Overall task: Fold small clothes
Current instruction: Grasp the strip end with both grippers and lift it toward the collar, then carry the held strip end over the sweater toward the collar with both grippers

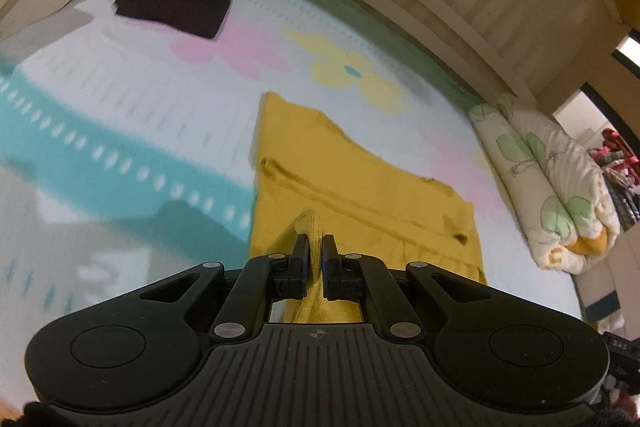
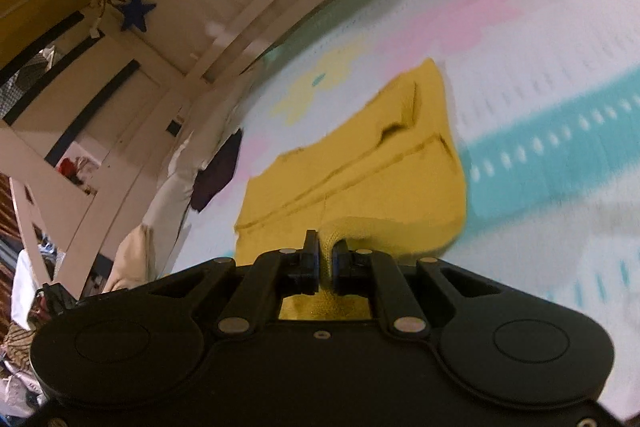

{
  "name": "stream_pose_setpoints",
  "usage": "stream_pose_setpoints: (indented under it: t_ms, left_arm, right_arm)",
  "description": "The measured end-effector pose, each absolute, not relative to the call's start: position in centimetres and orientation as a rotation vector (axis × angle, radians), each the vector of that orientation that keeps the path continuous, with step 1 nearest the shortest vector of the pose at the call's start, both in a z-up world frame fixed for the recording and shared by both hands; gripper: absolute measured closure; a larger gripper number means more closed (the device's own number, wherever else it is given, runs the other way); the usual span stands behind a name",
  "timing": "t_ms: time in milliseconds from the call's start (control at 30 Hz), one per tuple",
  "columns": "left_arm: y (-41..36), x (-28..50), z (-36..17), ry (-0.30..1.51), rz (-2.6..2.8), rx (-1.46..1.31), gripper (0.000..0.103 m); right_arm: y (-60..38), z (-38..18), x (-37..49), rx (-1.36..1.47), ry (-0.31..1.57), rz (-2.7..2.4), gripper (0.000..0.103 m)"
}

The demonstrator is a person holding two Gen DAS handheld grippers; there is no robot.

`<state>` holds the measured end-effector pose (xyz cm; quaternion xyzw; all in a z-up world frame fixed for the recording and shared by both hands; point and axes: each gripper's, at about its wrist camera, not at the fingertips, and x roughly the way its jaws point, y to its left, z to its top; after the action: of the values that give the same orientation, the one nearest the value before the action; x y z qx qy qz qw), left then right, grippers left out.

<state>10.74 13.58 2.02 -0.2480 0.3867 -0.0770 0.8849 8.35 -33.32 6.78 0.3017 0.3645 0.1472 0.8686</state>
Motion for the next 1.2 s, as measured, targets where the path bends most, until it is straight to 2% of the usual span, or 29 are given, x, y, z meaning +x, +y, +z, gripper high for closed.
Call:
stream_pose_setpoints:
  t_ms: [267, 500, 900, 933, 967, 1000, 1200]
  left_arm:
    - [13.6, 17.8, 2.7, 0.811, -0.134, -0.465, 0.098]
    - [13.7, 23.4, 1.6, 0.8, -0.086, -0.449, 0.098]
    - [12.2, 23.0, -3.7, 1.003, -0.216, -0.382, 0.095]
    - [12.1, 22.9, -3.7, 0.999, -0.221, -0.376, 0.091]
    - [12.0, 22.8, -3.8, 0.996, -0.226, -0.381, 0.08]
    - [12.1, 22.9, -3.7, 0.993, -0.228, -0.39, 0.077]
    - [11.3, 23.7, -3.8, 0.998, -0.219, -0.384, 0.071]
  right_arm:
    - [-33.4, 6.8, 15.3, 0.631, 0.782, 0.228, 0.089]
    - [-33.7, 4.5, 22.1, 0.602, 0.855, 0.173, 0.089]
    - [-33.7, 0.6, 25.4, 0.599, 0.955, 0.157, 0.083]
    - [-33.6, 0.5, 25.4, 0.593, 0.964, 0.16, 0.083]
    - [-33.5, 0.5, 25.2, 0.585, 0.97, 0.164, 0.083]
    - [-33.5, 0.6, 25.2, 0.58, 0.972, 0.164, 0.083]
    - [-33.9, 0.9, 24.7, 0.588, 0.968, 0.164, 0.083]
